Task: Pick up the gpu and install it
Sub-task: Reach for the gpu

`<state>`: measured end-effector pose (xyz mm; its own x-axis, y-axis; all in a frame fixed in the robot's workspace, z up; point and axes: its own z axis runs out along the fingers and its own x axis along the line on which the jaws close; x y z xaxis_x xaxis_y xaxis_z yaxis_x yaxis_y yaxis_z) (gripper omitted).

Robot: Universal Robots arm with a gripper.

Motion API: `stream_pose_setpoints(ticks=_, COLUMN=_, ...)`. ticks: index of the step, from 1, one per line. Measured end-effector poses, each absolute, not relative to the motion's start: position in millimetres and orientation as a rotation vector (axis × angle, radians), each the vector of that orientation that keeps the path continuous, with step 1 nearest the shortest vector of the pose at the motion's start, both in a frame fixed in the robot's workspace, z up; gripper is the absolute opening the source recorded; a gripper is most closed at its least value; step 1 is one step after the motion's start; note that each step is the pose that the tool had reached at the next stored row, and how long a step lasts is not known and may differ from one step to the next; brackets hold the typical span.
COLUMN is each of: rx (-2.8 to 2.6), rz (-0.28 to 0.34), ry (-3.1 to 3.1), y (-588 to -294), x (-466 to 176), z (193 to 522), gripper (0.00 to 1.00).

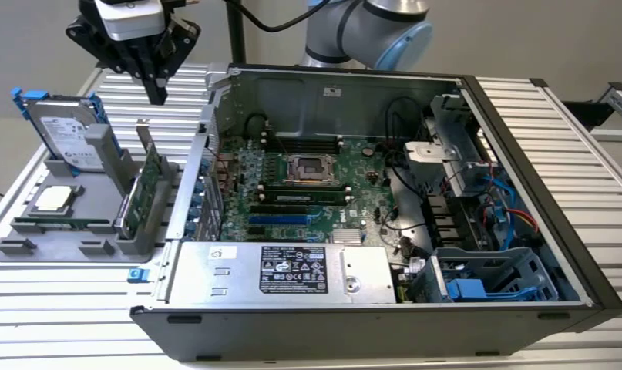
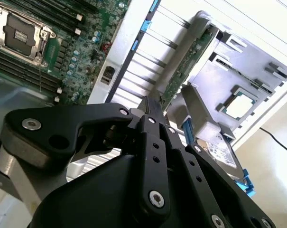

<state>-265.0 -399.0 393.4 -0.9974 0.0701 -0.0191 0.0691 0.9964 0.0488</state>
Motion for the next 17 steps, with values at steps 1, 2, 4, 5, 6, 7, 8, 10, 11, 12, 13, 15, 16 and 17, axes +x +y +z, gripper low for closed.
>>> stream_pose_setpoints(ticks=1, rx=0.109, rz=0.075, ry=3.118, y=-399, x=-266, z=393, gripper=0.00)
stream_pose_setpoints(ticks=2, rx=0.109, rz=0.075, ry=3.118, y=-399, x=-268, z=393, gripper=0.00)
stream_pose_setpoints(ticks=4, rx=0.109, rz=0.075, ry=3.118, y=-399, x=-270, z=393, gripper=0.00)
stream_pose_setpoints(ticks=5, rx=0.109, rz=0.075, ry=3.118, y=-399, x=-271, z=393, gripper=0.00)
stream_pose_setpoints(ticks=6, rx=0.109, rz=0.075, ry=3.118, y=-399, x=-272, z=393, gripper=0.00)
stream_pose_setpoints(ticks=7, rx=0.109, rz=0.075, ry=3.118, y=-399, x=-273, z=393, gripper=0.00)
stream_pose_setpoints(ticks=8, rx=0.109, rz=0.075, ry=3.118, y=-399, x=-273, z=393, gripper=0.00)
stream_pose_setpoints(ticks=10, rx=0.109, rz=0.075, ry=3.118, y=-399, x=-274, z=393, gripper=0.00)
stream_pose_setpoints(ticks=11, rx=0.109, rz=0.075, ry=3.118, y=-399, x=-275, z=393, gripper=0.00)
stream_pose_setpoints(ticks=12, rx=0.109, rz=0.075, ry=3.118, y=-399, x=-275, z=393, gripper=0.00)
stream_pose_setpoints(ticks=13, rx=0.109, rz=0.075, ry=3.118, y=-399, x=-276, z=393, gripper=0.00)
stream_pose_setpoints(ticks=15, rx=0.109, rz=0.075, ry=3.118, y=-399, x=-277, z=393, gripper=0.00)
stream_pose_setpoints(ticks=16, rx=0.109, rz=0.075, ry=3.118, y=-399, x=-277, z=393, gripper=0.00)
stream_pose_setpoints(ticks=17, rx=0.109, rz=0.075, ry=3.118, y=-399, x=-278, z=393, gripper=0.00)
